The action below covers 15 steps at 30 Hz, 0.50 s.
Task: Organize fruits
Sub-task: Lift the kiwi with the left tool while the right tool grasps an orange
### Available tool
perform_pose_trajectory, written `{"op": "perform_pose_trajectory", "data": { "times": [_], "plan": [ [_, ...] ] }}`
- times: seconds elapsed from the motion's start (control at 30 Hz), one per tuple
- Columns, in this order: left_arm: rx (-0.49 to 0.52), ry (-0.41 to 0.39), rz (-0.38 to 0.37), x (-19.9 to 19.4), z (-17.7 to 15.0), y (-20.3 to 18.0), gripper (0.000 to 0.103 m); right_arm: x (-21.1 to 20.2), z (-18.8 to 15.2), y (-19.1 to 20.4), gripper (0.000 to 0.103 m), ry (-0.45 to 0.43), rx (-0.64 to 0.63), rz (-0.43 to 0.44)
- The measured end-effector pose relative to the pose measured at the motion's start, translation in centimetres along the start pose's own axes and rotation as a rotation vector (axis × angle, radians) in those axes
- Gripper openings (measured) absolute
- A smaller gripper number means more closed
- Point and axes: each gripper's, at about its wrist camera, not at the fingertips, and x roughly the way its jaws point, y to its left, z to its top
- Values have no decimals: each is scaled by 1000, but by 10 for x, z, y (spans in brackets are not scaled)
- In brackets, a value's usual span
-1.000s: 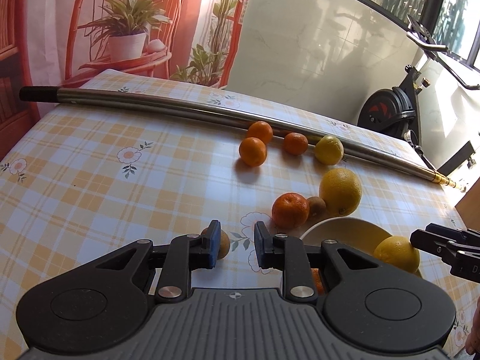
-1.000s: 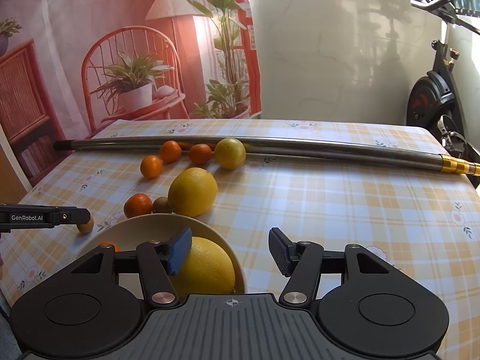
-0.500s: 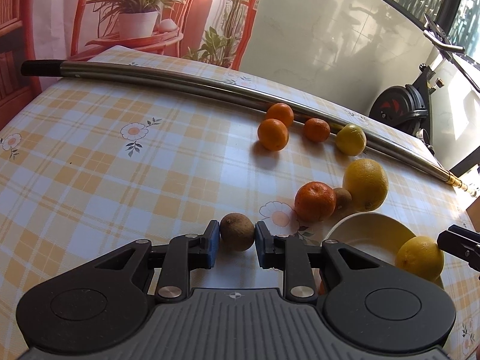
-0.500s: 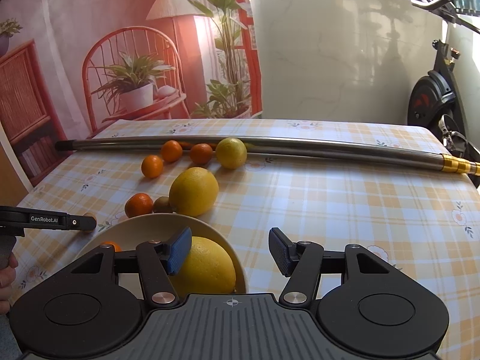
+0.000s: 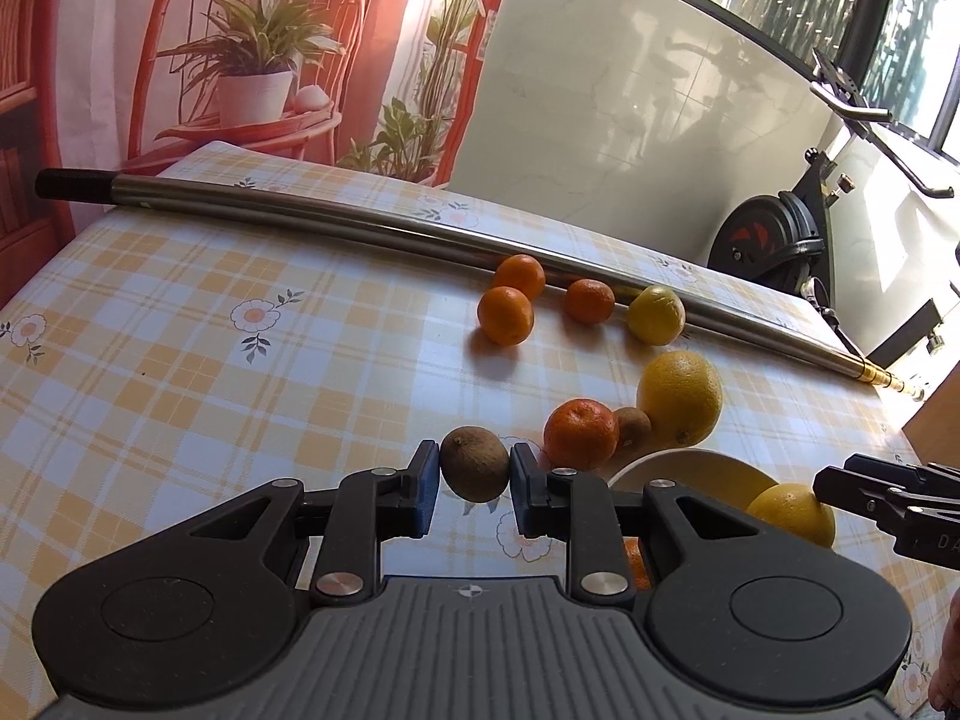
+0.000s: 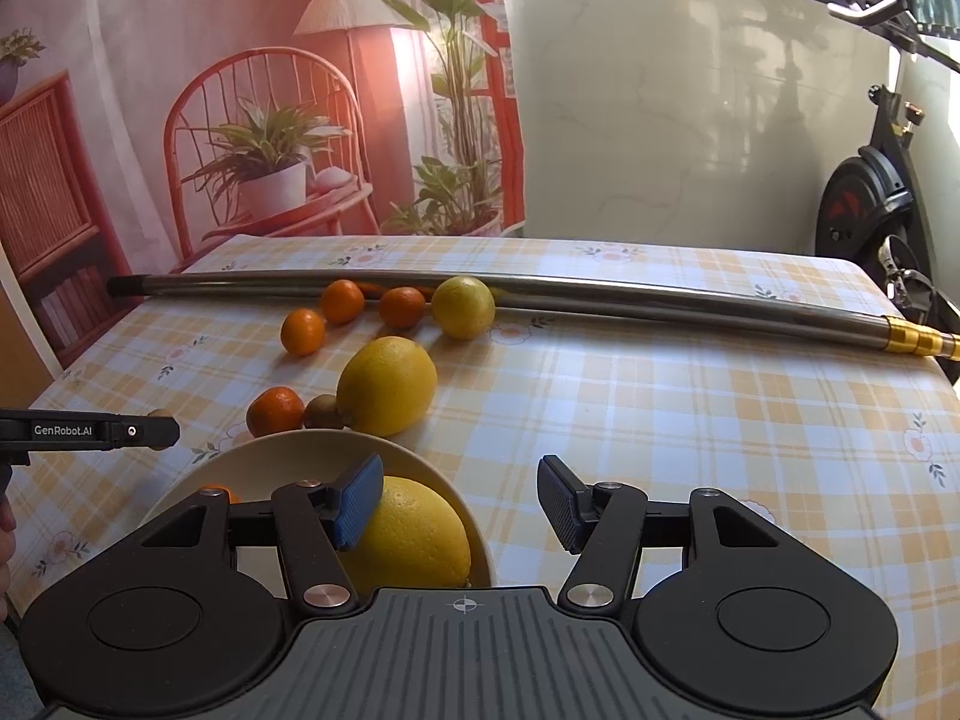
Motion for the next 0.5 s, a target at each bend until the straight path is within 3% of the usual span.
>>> {"op": "perform_pose_trajectory", "data": {
  "times": [0.17,0.5],
  "plan": [
    [32,-22,-35,-7,2,-12,27,1,2,0,54,5,-1,-7],
    [73,11,-88,-4,-9,-25,27,-1,10,-17,54,-7,50,-43]
  ]
}}
